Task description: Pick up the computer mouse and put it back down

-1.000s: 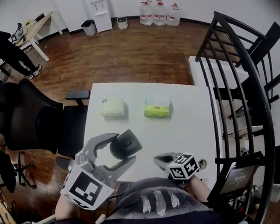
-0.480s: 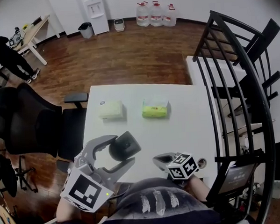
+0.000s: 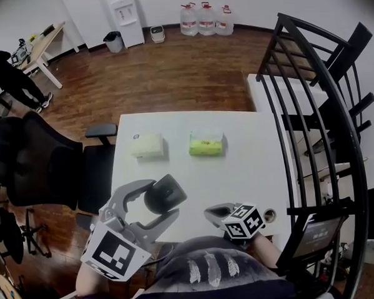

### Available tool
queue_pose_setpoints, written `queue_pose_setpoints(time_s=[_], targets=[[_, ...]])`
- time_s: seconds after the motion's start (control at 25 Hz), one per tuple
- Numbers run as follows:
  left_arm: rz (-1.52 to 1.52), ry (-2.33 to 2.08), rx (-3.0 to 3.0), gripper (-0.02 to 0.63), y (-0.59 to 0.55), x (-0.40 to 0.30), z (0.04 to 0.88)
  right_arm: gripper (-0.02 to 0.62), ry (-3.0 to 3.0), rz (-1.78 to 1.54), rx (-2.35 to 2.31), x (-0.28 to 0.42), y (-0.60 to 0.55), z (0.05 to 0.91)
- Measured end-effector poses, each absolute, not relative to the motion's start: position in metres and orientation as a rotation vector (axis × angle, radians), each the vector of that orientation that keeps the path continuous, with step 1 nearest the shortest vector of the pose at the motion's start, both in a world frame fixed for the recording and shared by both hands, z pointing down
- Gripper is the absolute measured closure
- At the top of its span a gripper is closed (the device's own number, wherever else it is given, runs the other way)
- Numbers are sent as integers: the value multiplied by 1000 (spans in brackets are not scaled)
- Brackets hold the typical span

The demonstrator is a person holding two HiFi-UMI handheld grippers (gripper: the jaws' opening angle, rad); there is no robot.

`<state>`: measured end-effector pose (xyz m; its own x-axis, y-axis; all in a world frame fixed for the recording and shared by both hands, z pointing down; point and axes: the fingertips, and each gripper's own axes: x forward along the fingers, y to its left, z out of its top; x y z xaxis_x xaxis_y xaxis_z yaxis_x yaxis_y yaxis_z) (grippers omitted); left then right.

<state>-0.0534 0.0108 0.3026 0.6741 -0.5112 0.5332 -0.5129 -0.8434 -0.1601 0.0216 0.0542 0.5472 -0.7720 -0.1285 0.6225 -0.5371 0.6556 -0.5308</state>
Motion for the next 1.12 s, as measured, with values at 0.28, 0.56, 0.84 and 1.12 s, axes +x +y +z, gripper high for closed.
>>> queue_pose_setpoints(time_s=[0.28,0.56,0.84,1.12], targets=[[967,-903,2807,299,4,-59,320,592,-2312,990,518,27,58,549],[1089,-864,2663,299,-30,-79,380,592,-2296,995,525,21,54,554],[1128,-811,2619,299,-47,-74,406,592,-2282,1016,559,27,47,557],[1172,-814,2603,299,-64,-74,418,592,-2275,1033,579,28,43,560]])
